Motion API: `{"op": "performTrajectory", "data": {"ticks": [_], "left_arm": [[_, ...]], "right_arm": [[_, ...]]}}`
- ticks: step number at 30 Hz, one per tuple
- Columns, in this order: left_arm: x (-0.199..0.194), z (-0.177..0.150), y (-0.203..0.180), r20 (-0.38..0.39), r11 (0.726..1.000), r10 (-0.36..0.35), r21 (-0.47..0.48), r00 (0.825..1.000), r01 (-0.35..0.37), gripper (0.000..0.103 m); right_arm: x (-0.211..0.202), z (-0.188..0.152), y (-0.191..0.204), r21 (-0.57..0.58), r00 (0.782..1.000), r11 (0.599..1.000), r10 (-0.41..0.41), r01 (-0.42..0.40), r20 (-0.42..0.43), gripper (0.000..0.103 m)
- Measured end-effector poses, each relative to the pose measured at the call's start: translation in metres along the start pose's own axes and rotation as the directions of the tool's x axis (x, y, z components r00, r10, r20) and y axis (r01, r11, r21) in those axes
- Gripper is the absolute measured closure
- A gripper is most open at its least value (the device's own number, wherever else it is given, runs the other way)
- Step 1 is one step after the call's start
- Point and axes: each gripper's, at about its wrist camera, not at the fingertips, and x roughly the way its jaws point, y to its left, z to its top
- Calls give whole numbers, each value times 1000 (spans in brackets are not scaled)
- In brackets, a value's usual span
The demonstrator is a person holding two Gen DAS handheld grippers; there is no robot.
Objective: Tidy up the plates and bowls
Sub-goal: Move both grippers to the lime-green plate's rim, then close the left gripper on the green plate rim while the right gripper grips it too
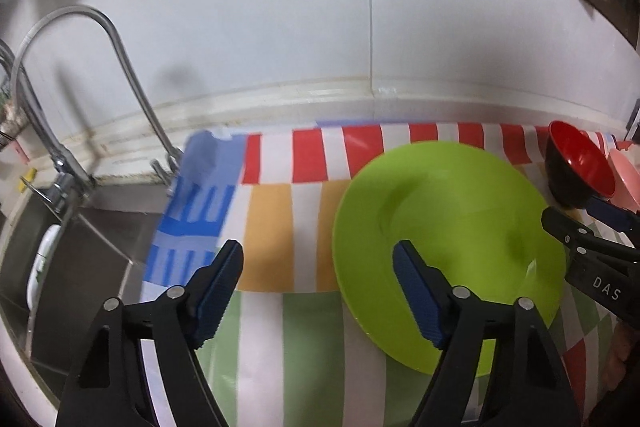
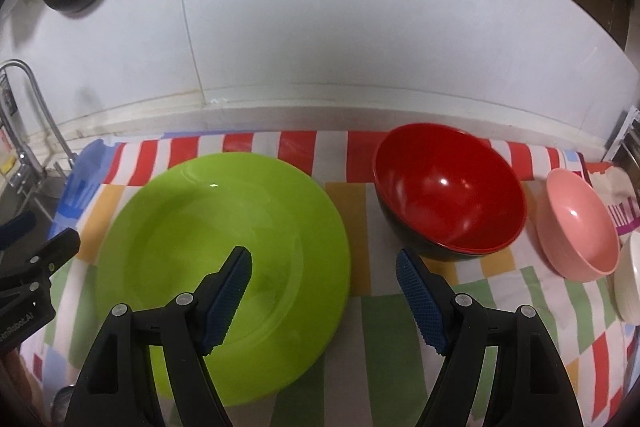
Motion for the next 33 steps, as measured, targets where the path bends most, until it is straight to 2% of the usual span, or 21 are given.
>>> {"op": "performTrajectory", "data": {"ticks": [6,14,25,28,33], "left_arm": [[25,-1,-5,-63,999,-36,-7,997,36,33],[44,2,-11,-92,998,-60,4,994,61,38],[62,5,-16,-142,992,-126,-17,982,125,62],[64,6,-17,-142,992,-124,-22,982,122,63],[64,7,-16,-146,993,-121,-33,982,117,64]], "right_arm": [[20,-4,-1,4,1000,1000,-3,3,-31,32],[37,-7,-4,12,998,1000,3,-2,-64,41],[48,-8,-7,14,996,999,32,-31,-81,54],[47,-9,-7,13,995,999,47,-46,-82,61],[47,-8,-10,20,996,999,39,-37,-86,63]]}}
